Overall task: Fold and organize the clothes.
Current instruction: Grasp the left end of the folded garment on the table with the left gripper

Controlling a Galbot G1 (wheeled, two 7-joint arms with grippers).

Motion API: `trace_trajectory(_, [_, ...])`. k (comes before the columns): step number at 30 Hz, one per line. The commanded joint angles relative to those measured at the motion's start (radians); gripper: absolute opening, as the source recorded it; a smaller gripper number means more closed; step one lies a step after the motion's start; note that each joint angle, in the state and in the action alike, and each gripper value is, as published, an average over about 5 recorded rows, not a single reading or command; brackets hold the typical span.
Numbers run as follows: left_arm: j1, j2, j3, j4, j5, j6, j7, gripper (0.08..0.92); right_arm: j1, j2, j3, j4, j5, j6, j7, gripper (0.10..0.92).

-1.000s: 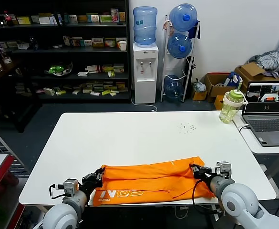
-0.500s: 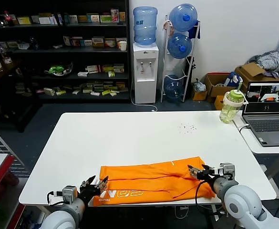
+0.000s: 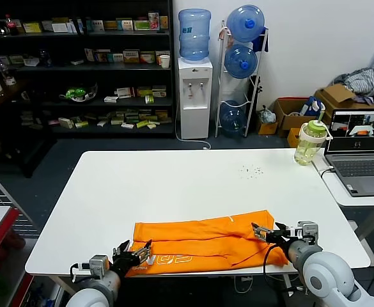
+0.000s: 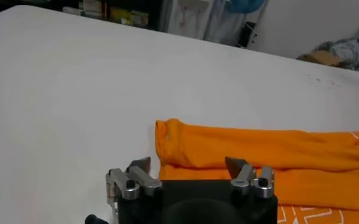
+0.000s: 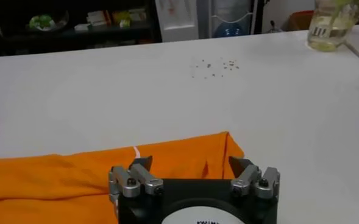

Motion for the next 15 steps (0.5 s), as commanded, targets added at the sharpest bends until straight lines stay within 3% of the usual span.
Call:
trace_trajectory(1, [0.025,-0.036,-0.002,0.039,0.068,-0.062,0.033,0.823,-0.01,0.003,0.006,0.001,-0.002,0.001,-0.003,0.823])
trace_trajectory(8, [0.019,-0.052,-0.004,0.073,0.091,-0.106,0.046,0.789,-0.009,0.005,0.005,-0.002,-0.001,0.001,-0.003,0.823])
trace_trajectory(15, [0.018,-0.064,-0.001,0.095,0.105,-0.118,0.047,0.635,-0.006,0.008,0.001,-0.008,0.0,0.001,-0.003,0.823])
